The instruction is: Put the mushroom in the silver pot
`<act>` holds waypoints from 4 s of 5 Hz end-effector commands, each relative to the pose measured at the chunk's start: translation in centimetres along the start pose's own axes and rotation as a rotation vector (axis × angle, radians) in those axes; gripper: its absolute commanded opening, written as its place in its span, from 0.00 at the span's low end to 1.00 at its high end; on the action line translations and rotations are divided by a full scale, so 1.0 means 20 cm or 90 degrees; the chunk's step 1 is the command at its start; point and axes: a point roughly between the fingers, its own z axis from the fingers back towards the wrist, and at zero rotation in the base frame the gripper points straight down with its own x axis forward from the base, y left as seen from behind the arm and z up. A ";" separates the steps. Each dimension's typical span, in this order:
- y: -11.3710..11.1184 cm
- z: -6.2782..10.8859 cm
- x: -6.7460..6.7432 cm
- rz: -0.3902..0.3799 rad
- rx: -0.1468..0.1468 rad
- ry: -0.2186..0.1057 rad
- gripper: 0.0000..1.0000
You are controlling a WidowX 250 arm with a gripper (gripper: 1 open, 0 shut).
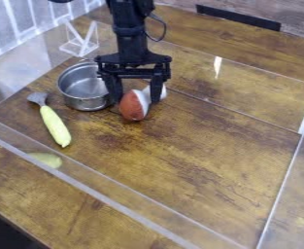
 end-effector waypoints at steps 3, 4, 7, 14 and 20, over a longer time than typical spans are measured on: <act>0.08 0.13 -0.06 -0.027 -0.011 -0.029 0.00; 0.12 0.25 -0.04 -0.058 -0.017 -0.034 0.00; 0.22 0.41 0.07 -0.039 -0.029 -0.073 0.00; 0.18 0.49 0.13 0.170 -0.026 -0.132 0.00; 0.34 0.42 0.09 0.213 0.060 -0.115 0.00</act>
